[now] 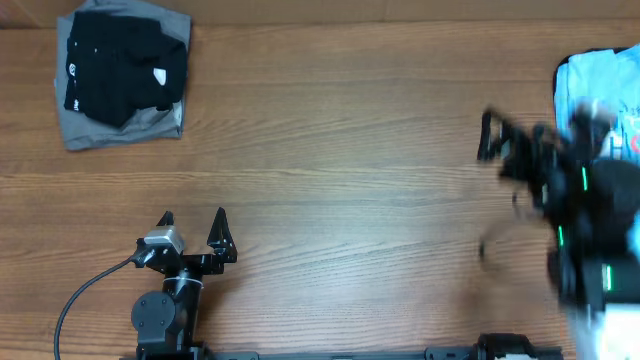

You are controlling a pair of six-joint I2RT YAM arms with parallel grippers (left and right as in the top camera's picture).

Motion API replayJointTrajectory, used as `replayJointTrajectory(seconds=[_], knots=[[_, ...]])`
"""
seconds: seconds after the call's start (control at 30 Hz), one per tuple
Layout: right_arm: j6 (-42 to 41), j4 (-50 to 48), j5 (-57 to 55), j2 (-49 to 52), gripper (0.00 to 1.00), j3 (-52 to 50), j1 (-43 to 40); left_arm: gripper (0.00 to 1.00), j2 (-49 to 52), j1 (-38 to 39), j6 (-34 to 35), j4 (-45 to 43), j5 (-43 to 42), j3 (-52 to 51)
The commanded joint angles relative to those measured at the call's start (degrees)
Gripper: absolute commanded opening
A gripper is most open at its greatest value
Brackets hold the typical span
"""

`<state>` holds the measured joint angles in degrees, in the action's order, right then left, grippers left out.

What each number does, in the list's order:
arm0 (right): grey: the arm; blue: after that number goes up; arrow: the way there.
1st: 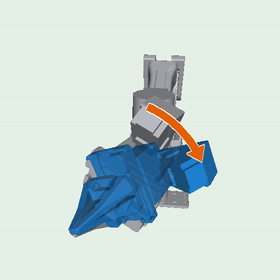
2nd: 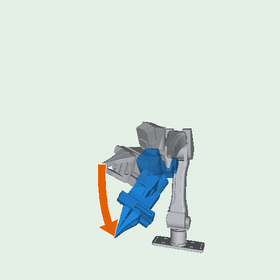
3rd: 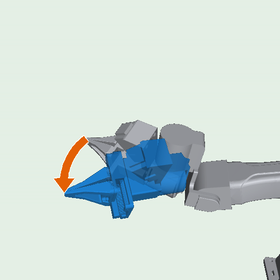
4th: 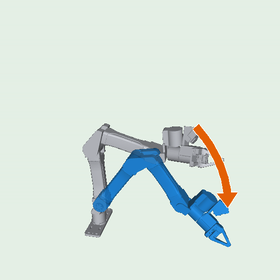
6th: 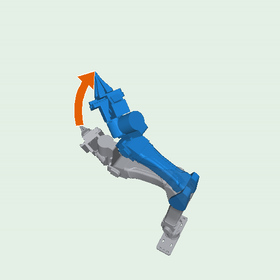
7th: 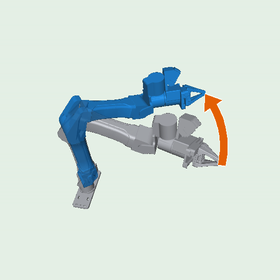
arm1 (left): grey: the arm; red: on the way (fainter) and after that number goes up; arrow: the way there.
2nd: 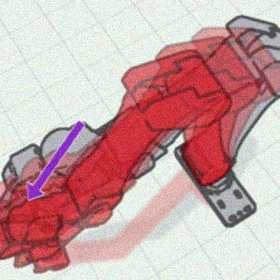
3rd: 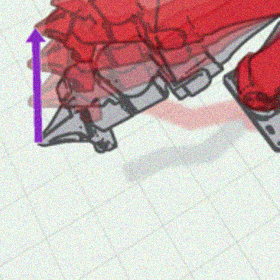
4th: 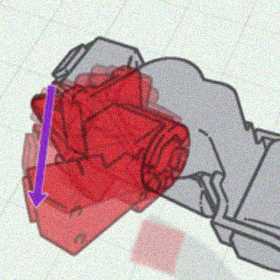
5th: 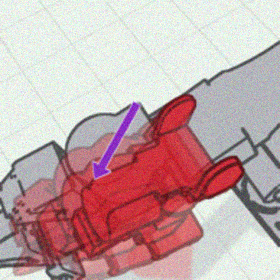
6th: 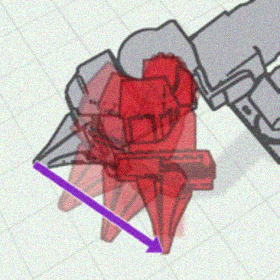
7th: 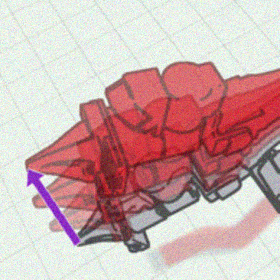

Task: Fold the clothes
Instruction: 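Reach the right gripper to the light-blue T-shirt at the right edge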

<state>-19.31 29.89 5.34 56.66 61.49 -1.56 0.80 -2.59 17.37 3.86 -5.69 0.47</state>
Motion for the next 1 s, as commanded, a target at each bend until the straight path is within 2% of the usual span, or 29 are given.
replayJointTrajectory(seconds=[0.0, 0.17, 0.37, 0.63, 0.8, 0.97], knots=[[4.87, 3.67, -11.26, 17.97, 1.0, 12.09, -1.6, 1.0, -0.55, 0.48, -1.29, 0.17, 0.33, -0.2], [5.86, 3.54, -19.32, 34.49, 1.0, 21.79, -2.21, 1.0, -0.55, 0.48, -1.31, 0.17, 0.33, -0.2], [16.68, -6.99, -28.52, 46.21, 1.0, 22.25, -5.07, 1.0, -0.55, 0.48, -1.31, 0.17, 0.33, -0.2], [20.68, -10.71, -24.0, 57.86, 0.95, 22.25, -13.64, 1.0, -0.55, 0.48, -1.31, 0.17, 0.33, -0.2], [20.92, -11.47, -22.93, 61.16, 0.95, 22.25, -17.66, 1.0, -0.55, 0.48, -1.31, 0.17, 0.33, -0.2], [24.61, -11.37, -20.26, 63.3, 0.93, 22.25, -19.43, 1.0, -0.55, 0.48, -1.29, 0.17, 0.33, -0.2]])
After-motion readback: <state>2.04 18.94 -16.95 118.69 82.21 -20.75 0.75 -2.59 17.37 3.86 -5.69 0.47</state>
